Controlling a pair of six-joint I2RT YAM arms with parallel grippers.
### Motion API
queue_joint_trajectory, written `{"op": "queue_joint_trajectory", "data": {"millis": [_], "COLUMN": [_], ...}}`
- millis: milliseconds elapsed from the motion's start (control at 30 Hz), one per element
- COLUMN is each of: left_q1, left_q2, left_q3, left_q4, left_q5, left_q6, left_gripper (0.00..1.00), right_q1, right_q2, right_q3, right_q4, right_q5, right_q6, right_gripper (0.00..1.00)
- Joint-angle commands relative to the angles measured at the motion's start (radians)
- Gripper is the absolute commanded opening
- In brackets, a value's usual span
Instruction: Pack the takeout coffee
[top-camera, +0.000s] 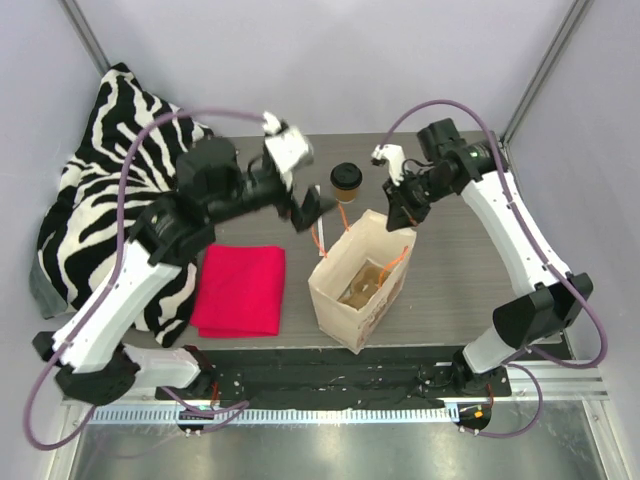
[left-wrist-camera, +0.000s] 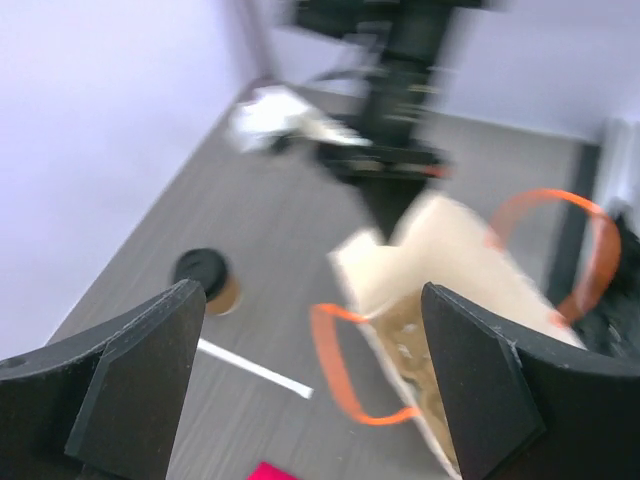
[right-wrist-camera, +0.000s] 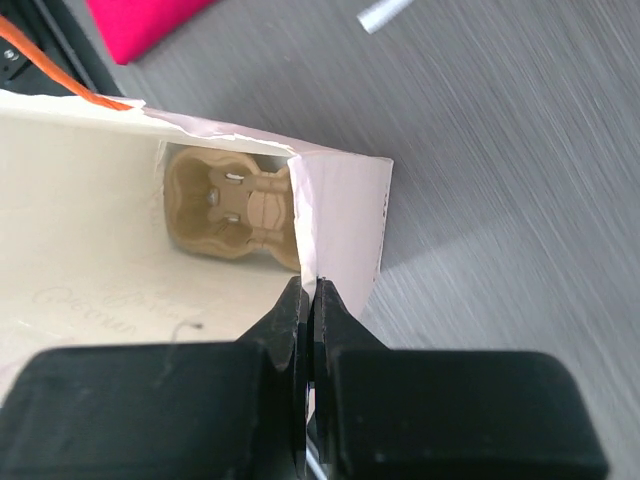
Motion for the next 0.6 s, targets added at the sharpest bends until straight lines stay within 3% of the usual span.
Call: {"op": "queue_joint_trajectory", "data": {"millis": [0, 33, 167, 333, 467, 567], "left_q1": [0.177, 0.208, 0.292, 0.297, 0.296, 0.299], "left_q2": [0.191, 0.231, 0.398, 0.561, 0.756, 0.862], "left_q3": [0.200, 0.272, 0.327, 0.382, 0.607, 0.676], "left_q4": [-0.107, -0.141, -0.166, -0.179, -0.268, -0.246], "left_q5": [-0.026, -0.012, -0.009, -0.075, -0.133, -0.144], "left_q6": [-0.184, -0.196, -0.198, -0.181, -0.167, -0.198], "left_gripper": [0.97, 1.00, 1.00, 1.00, 1.00, 1.00], "right_q1": [-0.090, -0.110, -0.224, -0.397, -0.492, -0.528], "right_q2": [-0.123, -0.149, -0.198, -0.214, -0.200, -0.188], "right_q3": [-0.060, -0.072, -0.131, -0.181, -0.188, -0.194], "right_q4": [-0.007, -0.009, -0.018, -0.019, -0.012, 0.007], "right_q5": [0.033, 0.036, 0.061, 0.084, 0.067, 0.043], "right_q6": [-0.009, -0.014, -0.031, -0.023, 0.018, 0.058], "right_gripper": [0.01, 0.01, 0.01, 0.01, 0.01, 0.01]}}
